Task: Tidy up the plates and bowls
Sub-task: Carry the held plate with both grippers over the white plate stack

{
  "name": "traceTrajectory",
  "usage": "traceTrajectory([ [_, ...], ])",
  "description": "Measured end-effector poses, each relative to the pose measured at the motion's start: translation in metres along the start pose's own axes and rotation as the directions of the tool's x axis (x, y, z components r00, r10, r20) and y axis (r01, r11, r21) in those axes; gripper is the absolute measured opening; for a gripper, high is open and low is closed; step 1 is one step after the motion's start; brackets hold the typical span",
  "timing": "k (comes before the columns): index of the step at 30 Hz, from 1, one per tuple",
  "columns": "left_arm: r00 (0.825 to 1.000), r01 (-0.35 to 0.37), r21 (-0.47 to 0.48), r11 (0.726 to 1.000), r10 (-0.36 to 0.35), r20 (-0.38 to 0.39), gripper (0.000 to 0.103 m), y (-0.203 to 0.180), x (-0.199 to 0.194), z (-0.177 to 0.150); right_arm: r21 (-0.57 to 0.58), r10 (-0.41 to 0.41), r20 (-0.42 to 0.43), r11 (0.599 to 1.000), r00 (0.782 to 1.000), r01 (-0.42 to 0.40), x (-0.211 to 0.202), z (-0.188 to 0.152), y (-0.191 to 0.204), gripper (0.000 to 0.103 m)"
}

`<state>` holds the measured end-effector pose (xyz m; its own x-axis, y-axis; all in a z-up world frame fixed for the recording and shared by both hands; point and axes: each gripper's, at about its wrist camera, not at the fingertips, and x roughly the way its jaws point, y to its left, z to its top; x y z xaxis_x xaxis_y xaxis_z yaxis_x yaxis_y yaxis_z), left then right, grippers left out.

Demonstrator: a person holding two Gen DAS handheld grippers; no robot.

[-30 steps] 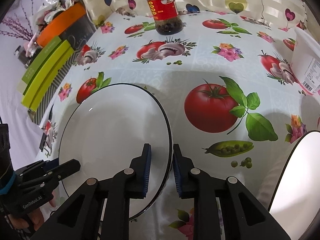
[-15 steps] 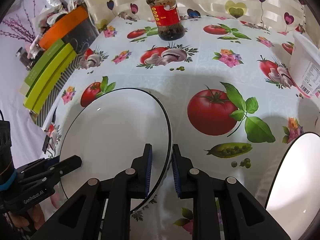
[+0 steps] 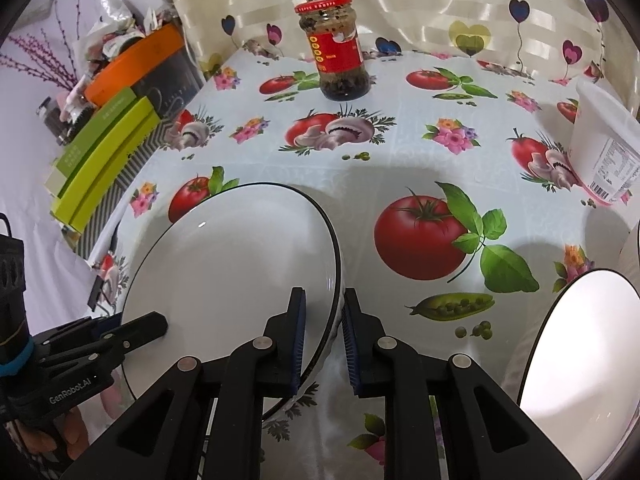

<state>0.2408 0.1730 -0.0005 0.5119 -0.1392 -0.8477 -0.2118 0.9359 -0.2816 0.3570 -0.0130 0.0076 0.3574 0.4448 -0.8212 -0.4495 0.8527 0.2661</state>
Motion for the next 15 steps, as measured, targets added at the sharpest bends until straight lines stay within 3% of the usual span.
traceTrajectory([
  [15, 0.999, 0.015, 0.03, 0.999, -0.016, 0.048, 0.031, -0.017, -0.043, -0.015, 0.0, -0.007, 0.068, 1.0, 0.998, 0.007, -0.053, -0.019, 0.01, 0.017],
])
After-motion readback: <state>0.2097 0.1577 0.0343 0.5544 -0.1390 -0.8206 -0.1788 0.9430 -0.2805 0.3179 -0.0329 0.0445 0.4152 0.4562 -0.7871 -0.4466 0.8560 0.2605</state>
